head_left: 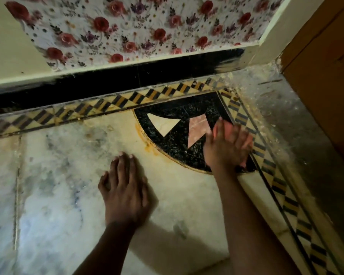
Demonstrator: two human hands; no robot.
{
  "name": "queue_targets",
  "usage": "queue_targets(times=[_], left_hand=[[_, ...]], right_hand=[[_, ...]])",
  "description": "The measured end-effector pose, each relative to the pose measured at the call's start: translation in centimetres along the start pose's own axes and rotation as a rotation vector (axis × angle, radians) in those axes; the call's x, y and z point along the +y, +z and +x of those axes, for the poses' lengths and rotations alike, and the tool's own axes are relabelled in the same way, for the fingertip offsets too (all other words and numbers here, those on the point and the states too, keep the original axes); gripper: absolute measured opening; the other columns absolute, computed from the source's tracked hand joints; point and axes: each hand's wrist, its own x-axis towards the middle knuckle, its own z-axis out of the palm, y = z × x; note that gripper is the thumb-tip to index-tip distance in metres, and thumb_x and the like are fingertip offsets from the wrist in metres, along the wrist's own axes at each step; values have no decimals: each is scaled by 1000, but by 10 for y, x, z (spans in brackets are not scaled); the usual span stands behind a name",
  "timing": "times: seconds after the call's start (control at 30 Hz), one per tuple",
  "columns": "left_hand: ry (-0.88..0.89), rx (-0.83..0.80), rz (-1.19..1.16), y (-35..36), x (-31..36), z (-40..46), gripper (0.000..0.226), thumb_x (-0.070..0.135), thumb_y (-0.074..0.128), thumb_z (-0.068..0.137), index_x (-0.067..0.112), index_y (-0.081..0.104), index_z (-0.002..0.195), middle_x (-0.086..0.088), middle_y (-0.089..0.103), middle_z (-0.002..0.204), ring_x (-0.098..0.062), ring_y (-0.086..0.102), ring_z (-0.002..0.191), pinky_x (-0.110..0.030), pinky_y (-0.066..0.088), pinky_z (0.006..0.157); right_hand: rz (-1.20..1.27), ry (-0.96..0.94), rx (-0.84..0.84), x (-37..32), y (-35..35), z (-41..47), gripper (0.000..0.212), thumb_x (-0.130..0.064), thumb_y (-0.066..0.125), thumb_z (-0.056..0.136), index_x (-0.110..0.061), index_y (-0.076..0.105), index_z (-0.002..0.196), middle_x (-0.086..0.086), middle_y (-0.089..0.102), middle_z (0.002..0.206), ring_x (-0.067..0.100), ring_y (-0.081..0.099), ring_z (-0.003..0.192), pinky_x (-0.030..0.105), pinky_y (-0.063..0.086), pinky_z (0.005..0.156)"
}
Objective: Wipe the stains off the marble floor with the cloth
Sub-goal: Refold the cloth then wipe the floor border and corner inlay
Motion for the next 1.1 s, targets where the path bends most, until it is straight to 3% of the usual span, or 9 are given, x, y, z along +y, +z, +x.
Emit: queue_targets(times=[0.17, 0.3, 0.4, 0.53, 0.67, 0.8, 0.87, 1.0, 1.1], left_hand=[[-25, 26, -26, -3, 2, 2, 74, 42, 35, 97, 13, 27, 165, -15, 24, 173, -34, 25, 158, -56, 22, 120], [-10, 25, -42, -3, -1, 1, 73, 40, 35, 97, 11, 29, 164, -17, 27, 171, -36, 28, 157, -58, 25, 119], [1, -2, -35, -2, -1, 1, 75, 40, 35, 98, 11, 24, 166, -16, 22, 173, -36, 24, 159, -58, 22, 121], [0, -15, -36, -1, -2, 3, 74, 43, 29, 100, 12, 20, 167, -14, 17, 175, -34, 18, 161, -57, 19, 123], [-17, -38, -34, -3, 1, 3, 74, 44, 29, 99, 14, 22, 166, -12, 17, 175, -32, 17, 162, -57, 19, 122], [-10, -34, -38, -3, 0, 2, 74, 41, 35, 97, 12, 28, 165, -14, 23, 173, -34, 24, 160, -57, 22, 120], [-16, -31, -37, -3, -1, 3, 74, 42, 33, 98, 12, 26, 165, -14, 20, 174, -33, 21, 161, -57, 20, 121], [-15, -53, -34, -2, 3, 4, 75, 46, 23, 99, 16, 17, 167, -10, 10, 177, -29, 11, 163, -56, 15, 124], [-25, -34, -65, -5, 4, 4, 75, 46, 22, 98, 18, 20, 167, -8, 13, 177, -28, 14, 163, -56, 17, 123]], right_hand=[[-14, -446, -62, -129, 15, 5, 71, -67, 10, 104, -36, -2, 167, 15, -8, 177, 44, -9, 162, 68, -1, 126], [-42, -897, -18, -67, 26, -67, 58, -60, 24, 108, -49, 19, 165, 1, 10, 179, 29, 10, 164, 58, 12, 128], [-75, -528, 21, -8, 16, -32, 59, -61, 19, 105, -57, 10, 163, 4, 11, 178, 36, 12, 163, 62, 19, 127], [122, 190, -19, -80, -4, 59, 73, -67, 16, 102, -37, 4, 168, 16, -3, 177, 48, -8, 161, 71, -7, 123], [-41, -432, -99, -165, 13, 45, 73, -66, 16, 104, -36, -8, 167, 11, -15, 177, 42, -17, 161, 67, -13, 125], [-95, -1030, -111, -86, 21, -41, 64, -71, 20, 103, -53, 10, 164, -2, 7, 179, 30, 4, 165, 59, 8, 130], [-174, -863, -68, -30, 14, -27, 67, -77, 12, 99, -57, 6, 163, 0, 14, 178, 36, 11, 163, 61, 17, 129], [20, 110, -8, -24, -15, 62, 80, -82, 2, 95, -45, 4, 166, 14, -1, 178, 45, -2, 162, 67, 1, 127], [77, 32, -66, -107, -13, 87, 85, -76, 5, 98, -29, 1, 169, 13, -10, 177, 44, -13, 161, 67, -10, 126]])
